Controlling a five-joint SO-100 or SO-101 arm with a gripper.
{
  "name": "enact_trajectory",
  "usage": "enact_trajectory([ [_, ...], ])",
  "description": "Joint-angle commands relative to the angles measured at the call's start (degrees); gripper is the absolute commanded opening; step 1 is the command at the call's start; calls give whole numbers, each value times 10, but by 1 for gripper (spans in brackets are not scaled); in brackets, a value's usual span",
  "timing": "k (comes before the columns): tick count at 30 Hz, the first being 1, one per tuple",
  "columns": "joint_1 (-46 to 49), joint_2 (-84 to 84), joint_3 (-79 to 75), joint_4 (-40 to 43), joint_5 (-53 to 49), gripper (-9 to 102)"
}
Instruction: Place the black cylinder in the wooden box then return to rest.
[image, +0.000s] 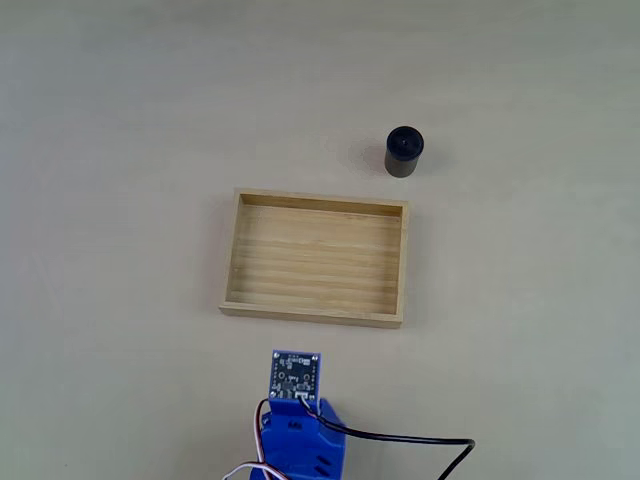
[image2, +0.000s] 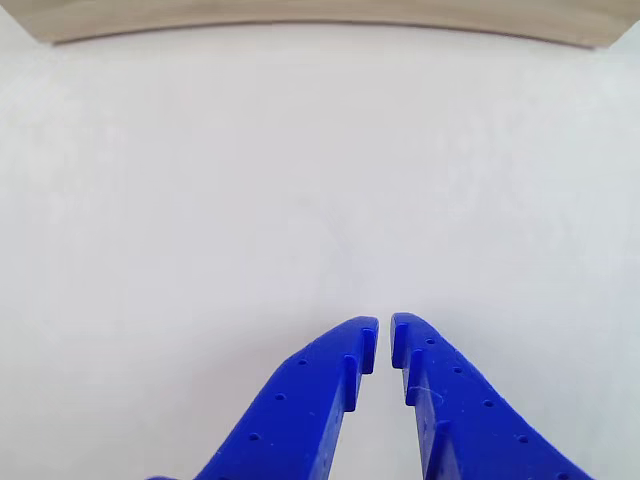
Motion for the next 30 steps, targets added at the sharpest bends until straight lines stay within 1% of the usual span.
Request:
enact_trajectory([
  [1,14,86,-110,-83,7,0],
  [4,18,149,-165,-104,-2,5],
  [5,18,167,-181,-109,-4,5],
  [11,25,274,-269,-144,-4,18],
  [14,25,331,-310,-175,-4,24],
  [20,25,440,-401,-229,-4,31],
  [26,51,558,-495,-276,-4,33],
  [30,70,628,-555,-287,-2,33],
])
